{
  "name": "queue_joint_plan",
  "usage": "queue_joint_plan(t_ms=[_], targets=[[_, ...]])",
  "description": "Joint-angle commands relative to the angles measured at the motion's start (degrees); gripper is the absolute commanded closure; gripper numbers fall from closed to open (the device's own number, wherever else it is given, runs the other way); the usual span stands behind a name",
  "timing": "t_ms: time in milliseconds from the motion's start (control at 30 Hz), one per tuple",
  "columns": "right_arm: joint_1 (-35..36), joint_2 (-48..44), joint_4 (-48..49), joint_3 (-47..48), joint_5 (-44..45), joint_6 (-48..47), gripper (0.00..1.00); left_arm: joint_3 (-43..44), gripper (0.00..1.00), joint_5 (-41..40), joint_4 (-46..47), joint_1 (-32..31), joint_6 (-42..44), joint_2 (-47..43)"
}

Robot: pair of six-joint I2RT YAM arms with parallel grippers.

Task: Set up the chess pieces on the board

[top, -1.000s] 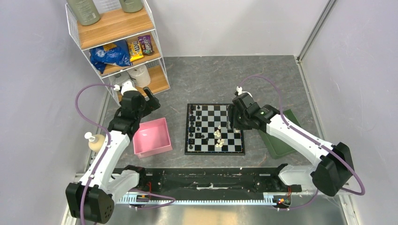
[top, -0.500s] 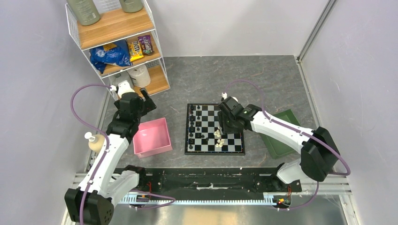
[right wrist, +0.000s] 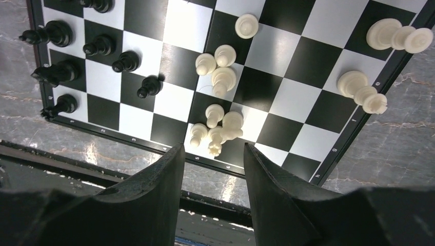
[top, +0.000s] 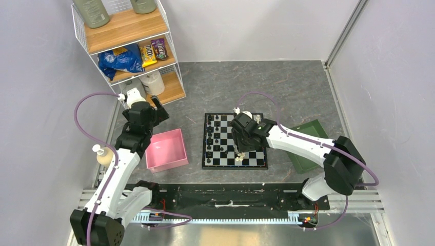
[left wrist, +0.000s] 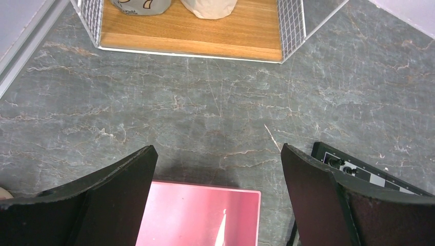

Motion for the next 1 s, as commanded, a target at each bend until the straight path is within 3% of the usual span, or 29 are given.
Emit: queue_joint_plan(t_ms=[0,267,500,967], targets=[[0.2,1.2,1.3,2.9,3.7,0.3,0.45,0.3,0.0,-2.7,1.5,0.1,1.8,-2.3],[0.2,2.2,-0.5,7.1,9.1,0.4,0.4,0.1,0.0,-2.7,1.9,0.1,2.1,-1.5],[0.2,4.6,-0.5,8.8,8.1,1.1,0.38,0.1,0.0,-3.5,1.0,0.1,2.6,-2.3],[0.2,7.9,0.7,7.5,5.7,1.3,0.6,-1.1,0.0,-5.5,0.4,0.1,3.6,-4.3]])
